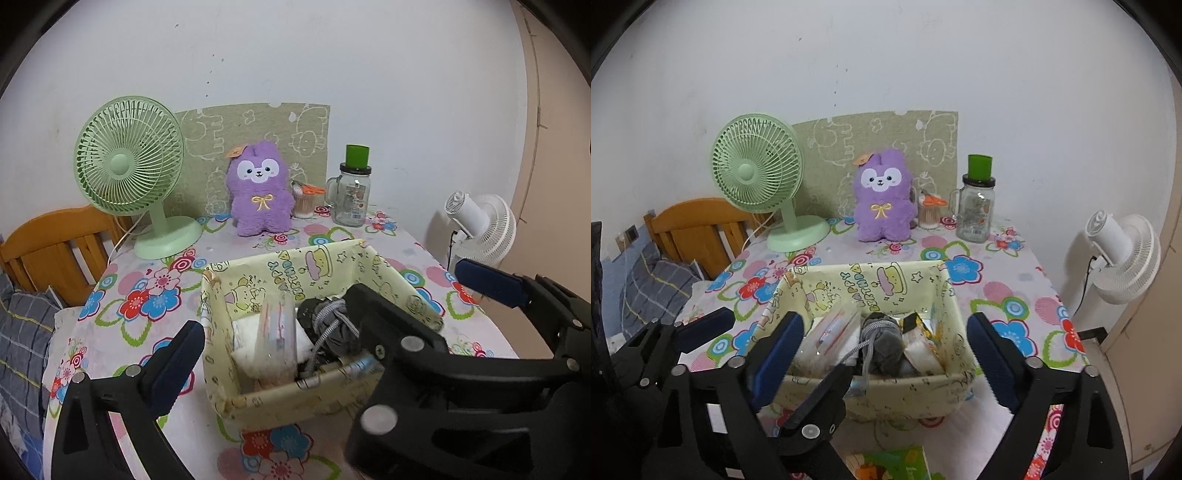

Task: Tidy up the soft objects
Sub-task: 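Withdraw both open grippers from the box toward the cartoon tissue packet on the table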

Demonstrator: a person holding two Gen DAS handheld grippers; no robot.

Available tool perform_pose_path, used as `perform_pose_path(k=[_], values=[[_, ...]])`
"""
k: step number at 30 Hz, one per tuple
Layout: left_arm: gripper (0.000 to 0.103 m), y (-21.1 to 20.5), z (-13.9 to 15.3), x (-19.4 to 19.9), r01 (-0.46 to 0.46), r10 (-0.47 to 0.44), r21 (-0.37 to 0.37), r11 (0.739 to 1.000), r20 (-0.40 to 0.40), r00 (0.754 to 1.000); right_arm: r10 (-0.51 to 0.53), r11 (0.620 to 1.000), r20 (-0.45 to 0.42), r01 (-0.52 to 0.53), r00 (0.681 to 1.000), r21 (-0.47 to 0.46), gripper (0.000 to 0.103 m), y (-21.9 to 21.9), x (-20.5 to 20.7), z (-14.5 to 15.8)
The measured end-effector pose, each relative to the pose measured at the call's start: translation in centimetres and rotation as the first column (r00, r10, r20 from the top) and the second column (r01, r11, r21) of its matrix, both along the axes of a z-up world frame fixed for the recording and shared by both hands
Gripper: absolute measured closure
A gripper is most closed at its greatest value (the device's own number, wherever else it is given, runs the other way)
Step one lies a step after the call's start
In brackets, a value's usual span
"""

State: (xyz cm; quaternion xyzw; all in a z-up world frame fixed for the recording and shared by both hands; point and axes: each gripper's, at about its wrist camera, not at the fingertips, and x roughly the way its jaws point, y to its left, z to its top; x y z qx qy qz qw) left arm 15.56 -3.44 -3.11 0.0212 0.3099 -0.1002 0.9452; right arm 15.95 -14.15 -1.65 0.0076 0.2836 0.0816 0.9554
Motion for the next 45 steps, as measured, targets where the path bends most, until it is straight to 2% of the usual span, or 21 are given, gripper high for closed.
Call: perform_pose_path(k=[6,23,36,45], values=[[0.0,-0.4,0.2,-1.9,0.01,-0.01,-0.001,1.0,0.007,1.0,-0.007,1.0,0.007,0.007,1.0,-0.006,0.003,-0.3,-1.9,0.2],[0.0,-0.4,0.0,-6.1,0.032,-0.032,-0.007,0.999,0.01,0.999,-0.015,0.999,0.02,0.016,1.0,-0.029,0.003,-0.3,-6.2,0.0],[0.0,0.1,-2.2,-7.6,0.044,-0.044,0.002,0.999,-0.019,0.999,-0.014,0.998,0.027,0.015,1.0,-0.069,0.003,0.6,-7.9,-1.8],[0.0,0.2,-4.3,-7.4,0.054,-0.053,0.005,0.999,-0.07,0.996,-0.005,0.998,-0.018,0.004,1.0,-0.068,0.003,0.8,-7.6,-4.1]])
